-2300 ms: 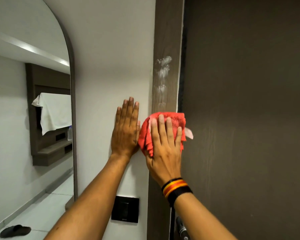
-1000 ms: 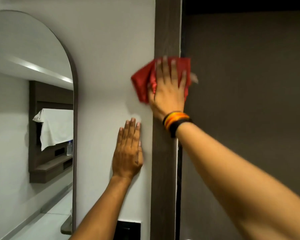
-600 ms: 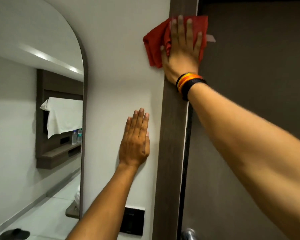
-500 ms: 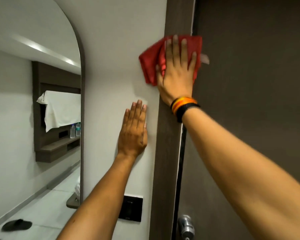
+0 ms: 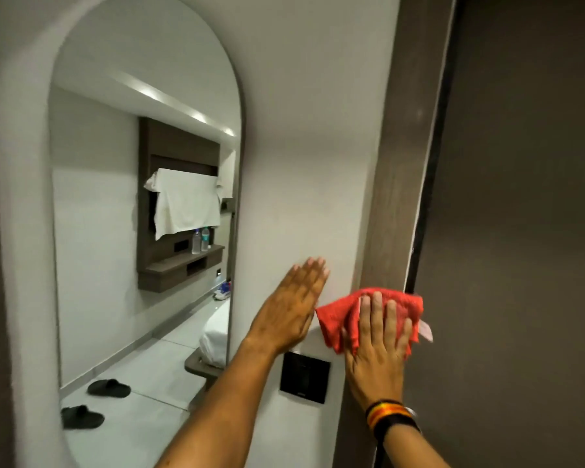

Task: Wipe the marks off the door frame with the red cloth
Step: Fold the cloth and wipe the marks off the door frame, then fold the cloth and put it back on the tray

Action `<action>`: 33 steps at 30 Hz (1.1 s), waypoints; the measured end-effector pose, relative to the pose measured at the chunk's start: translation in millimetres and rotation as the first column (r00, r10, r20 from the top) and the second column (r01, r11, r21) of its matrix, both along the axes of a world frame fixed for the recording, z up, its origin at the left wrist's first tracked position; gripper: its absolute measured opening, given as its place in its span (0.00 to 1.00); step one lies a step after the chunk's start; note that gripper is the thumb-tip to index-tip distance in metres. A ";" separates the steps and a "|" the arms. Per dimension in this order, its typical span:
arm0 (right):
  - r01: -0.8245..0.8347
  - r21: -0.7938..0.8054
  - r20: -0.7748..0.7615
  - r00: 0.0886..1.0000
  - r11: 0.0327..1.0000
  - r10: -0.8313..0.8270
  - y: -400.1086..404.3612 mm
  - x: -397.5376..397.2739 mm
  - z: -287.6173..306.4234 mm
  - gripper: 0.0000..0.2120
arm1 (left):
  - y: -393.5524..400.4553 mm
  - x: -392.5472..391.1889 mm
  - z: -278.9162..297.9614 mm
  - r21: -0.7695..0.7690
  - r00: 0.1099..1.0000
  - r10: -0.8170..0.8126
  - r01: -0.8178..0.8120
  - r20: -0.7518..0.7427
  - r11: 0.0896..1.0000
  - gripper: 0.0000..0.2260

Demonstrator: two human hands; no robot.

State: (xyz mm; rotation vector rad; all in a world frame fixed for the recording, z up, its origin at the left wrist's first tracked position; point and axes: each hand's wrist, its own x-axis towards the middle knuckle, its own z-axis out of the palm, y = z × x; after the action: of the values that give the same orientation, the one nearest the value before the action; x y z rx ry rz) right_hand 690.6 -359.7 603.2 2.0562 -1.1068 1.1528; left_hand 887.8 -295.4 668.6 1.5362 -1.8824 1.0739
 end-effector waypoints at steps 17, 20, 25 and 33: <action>-0.586 0.303 0.456 0.781 0.751 0.426 95.1 -137.4 51.6 0.26 | 62.6 -141.0 33.2 0.202 0.922 -0.301 0.352 -0.245 0.914 0.27; -0.624 0.402 0.520 0.758 0.670 0.395 95.8 -186.1 66.1 0.18 | 53.4 -192.3 29.1 0.295 0.813 -0.305 0.488 -0.495 0.822 0.27; -0.582 0.501 0.636 0.749 0.640 0.184 107.7 -306.4 52.8 0.15 | 37.5 -312.6 9.6 0.278 0.371 -0.084 0.809 -0.925 0.518 0.14; -0.621 0.445 0.891 0.233 0.645 -0.390 175.4 -528.5 -47.7 0.18 | 46.6 -533.2 -87.2 0.316 0.285 0.324 0.948 -0.902 0.045 0.06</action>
State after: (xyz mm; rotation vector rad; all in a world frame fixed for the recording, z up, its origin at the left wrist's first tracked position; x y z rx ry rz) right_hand 162.2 -184.3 555.5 1.7397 -2.4273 2.6894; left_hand 354.5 -248.8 581.4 1.1590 -1.7493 -1.6025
